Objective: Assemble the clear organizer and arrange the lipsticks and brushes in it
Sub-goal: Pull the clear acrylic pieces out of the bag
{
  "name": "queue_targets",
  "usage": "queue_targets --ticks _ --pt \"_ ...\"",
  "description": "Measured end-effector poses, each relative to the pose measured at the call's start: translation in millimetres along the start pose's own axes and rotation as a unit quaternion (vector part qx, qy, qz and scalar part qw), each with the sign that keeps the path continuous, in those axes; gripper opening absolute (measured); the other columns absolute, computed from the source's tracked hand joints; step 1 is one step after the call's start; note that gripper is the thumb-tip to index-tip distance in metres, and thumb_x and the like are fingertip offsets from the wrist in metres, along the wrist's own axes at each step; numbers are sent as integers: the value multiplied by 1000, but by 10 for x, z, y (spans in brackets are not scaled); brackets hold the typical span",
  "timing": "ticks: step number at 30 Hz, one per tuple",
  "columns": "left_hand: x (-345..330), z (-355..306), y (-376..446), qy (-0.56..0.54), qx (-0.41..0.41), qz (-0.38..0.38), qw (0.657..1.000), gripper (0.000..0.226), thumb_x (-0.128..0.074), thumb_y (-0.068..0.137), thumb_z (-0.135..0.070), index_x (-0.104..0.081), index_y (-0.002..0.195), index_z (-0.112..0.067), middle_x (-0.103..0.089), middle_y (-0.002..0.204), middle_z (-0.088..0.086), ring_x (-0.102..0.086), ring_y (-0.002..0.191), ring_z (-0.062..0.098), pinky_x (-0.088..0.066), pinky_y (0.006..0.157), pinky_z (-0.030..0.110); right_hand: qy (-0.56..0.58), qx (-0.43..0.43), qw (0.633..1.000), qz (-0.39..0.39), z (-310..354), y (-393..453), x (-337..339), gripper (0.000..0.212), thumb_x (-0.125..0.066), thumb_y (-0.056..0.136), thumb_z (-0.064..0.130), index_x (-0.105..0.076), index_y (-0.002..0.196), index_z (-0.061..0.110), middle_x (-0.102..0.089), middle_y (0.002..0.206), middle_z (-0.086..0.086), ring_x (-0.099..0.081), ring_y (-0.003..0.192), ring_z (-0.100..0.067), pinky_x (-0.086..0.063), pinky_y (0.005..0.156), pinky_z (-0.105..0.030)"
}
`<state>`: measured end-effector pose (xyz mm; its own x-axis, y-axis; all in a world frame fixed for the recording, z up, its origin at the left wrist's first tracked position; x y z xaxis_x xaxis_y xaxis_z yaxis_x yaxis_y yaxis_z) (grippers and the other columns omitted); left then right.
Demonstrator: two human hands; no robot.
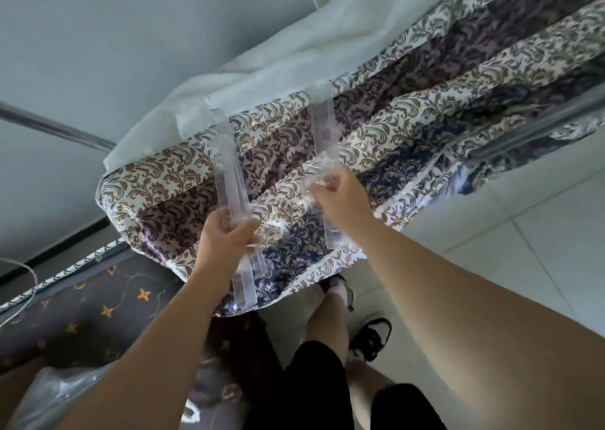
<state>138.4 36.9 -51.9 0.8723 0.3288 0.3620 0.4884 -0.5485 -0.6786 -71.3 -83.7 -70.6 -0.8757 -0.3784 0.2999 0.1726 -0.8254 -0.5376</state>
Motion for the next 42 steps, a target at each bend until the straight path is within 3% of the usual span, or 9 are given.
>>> queue_targets --ticks 6,10,16,19,21,25,32,36,42 --pt "118 642 315 -64 71 -68 993 65 -81 84 -31 -48 138 -19 -75 88 3 -71 70 16 -64 81 46 -34 6 992 120 -317 179 -810 34 -70 92 34 -56 115 14 -63 98 -1 -63 79 -15 -53 70 -26" --pt "115 1028 481 -89 111 -74 987 45 -81 84 -35 -53 119 -26 -73 77 2 -67 65 21 -62 77 54 -57 15 983 171 -394 282 -1213 34 -70 93 33 -52 113 12 -63 86 -2 -59 60 -12 -48 49 -26" --pt "29 1204 591 -115 126 -72 983 35 -81 83 -39 -52 103 -35 -76 84 9 -66 60 24 -55 63 40 -238 42 952 188 -388 296 -1510 23 -64 96 33 -59 103 12 -64 80 0 -56 62 -13 -44 54 -32" --pt "-20 1123 605 -139 115 -35 983 51 -86 78 -44 -55 113 -24 -78 89 13 -70 62 30 -57 56 39 -303 33 928 216 -327 301 -1592 26 -61 94 27 -57 113 10 -64 95 -3 -61 85 -20 -52 76 -39" --pt "-58 1022 607 -188 106 -18 976 57 -89 76 -36 -55 118 -18 -78 93 14 -73 73 33 -59 60 39 -257 -4 936 239 -289 338 -1577 32 -61 93 21 -54 123 11 -61 105 -5 -62 90 -20 -53 75 -36" --pt "-129 725 590 -236 57 -3 970 52 -84 81 -16 -54 122 -4 -77 81 8 -73 83 31 -63 82 44 -110 -64 956 263 -258 350 -1370 18 -61 98 25 -50 111 20 -61 95 -2 -59 50 -1 -40 40 -14" --pt "-364 2 120 -169 -2 64 983 36 -74 90 -17 -58 121 -8 -79 92 6 -77 90 32 -63 79 48 101 -105 965 216 -111 34 -459 35 -72 87 36 -52 109 18 -72 96 -10 -69 67 -16 -58 70 -35" --pt "-490 -437 -393 -115 -48 99 987 34 -75 90 -18 -58 120 -15 -79 88 -5 -79 89 26 -65 73 45 193 -80 966 151 43 -439 393 38 -74 89 28 -50 115 18 -73 101 -12 -76 82 -27 -61 66 -37" --pt "-637 -784 -1396 -42 -118 168 978 35 -75 88 -24 -58 118 -25 -78 94 1 -79 85 24 -63 64 32 247 -4 968 52 60 -1643 1593 51 -76 87 38 -45 127 34 -73 86 1 -72 72 -26 -56 54 -35"
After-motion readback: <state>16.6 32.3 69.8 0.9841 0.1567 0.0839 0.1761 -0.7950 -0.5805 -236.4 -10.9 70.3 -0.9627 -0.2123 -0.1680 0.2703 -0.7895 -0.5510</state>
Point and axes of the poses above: each hand's wrist, its own y-axis towards the middle knuckle, its own x-axis out of the back of the hand, z = x × y, the point moved 5 cm from there along y, towards the middle knuckle
